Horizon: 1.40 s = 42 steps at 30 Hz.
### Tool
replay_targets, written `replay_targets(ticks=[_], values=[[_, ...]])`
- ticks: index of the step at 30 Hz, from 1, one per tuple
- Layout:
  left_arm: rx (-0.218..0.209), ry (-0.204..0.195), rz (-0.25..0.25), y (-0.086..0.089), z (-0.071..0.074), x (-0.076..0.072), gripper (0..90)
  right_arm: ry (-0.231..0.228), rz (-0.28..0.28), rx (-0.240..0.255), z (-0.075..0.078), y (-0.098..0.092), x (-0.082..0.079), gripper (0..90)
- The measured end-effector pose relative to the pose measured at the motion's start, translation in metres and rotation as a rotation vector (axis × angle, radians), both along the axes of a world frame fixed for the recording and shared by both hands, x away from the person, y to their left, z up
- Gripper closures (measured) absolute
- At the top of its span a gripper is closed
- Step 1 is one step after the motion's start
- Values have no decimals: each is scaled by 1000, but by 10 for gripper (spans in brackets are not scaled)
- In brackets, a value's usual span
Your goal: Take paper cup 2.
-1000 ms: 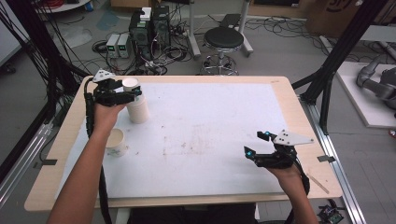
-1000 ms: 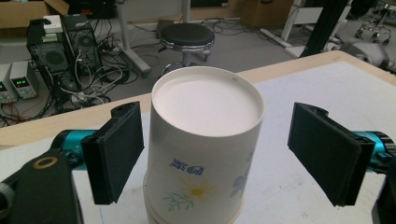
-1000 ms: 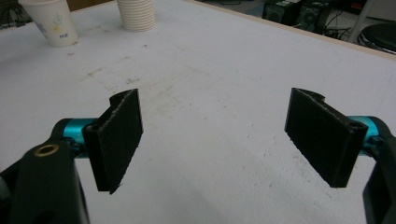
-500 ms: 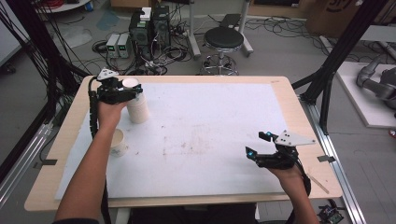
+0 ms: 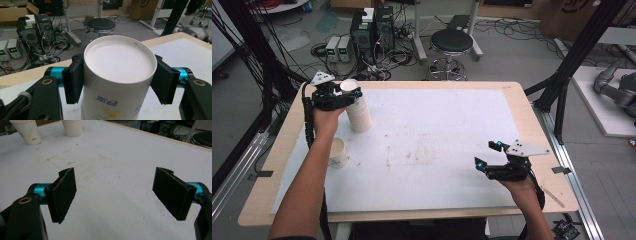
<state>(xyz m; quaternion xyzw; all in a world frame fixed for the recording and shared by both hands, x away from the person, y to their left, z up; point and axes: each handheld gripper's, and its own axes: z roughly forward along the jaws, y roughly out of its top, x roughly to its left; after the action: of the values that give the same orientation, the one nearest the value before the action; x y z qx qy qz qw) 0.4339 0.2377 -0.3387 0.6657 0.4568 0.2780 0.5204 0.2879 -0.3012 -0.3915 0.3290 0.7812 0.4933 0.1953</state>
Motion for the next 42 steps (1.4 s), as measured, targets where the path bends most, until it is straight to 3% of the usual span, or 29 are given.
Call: replay_targets(ticks=[4, 10, 19, 26, 34, 42], values=[[-21, -8, 9, 4, 3, -2, 352, -2, 6, -2, 0, 1, 0, 196], [-6, -38, 18, 6, 17, -8, 353, -3, 6, -1, 1, 2, -1, 196], [-6, -135, 24, 6, 38, -24, 357, -4, 10, 0, 2, 2, -1, 196], [-46, -188, 45, 16, 47, -37, 359, -7, 16, -4, 2, 5, -1, 196], [-93, -218, -33, 11, 51, -57, 361, 1, 23, -4, 1, 8, -1, 196], [-109, -227, -196, -19, 40, -83, 361, 3, 39, -2, 0, 10, -1, 196]])
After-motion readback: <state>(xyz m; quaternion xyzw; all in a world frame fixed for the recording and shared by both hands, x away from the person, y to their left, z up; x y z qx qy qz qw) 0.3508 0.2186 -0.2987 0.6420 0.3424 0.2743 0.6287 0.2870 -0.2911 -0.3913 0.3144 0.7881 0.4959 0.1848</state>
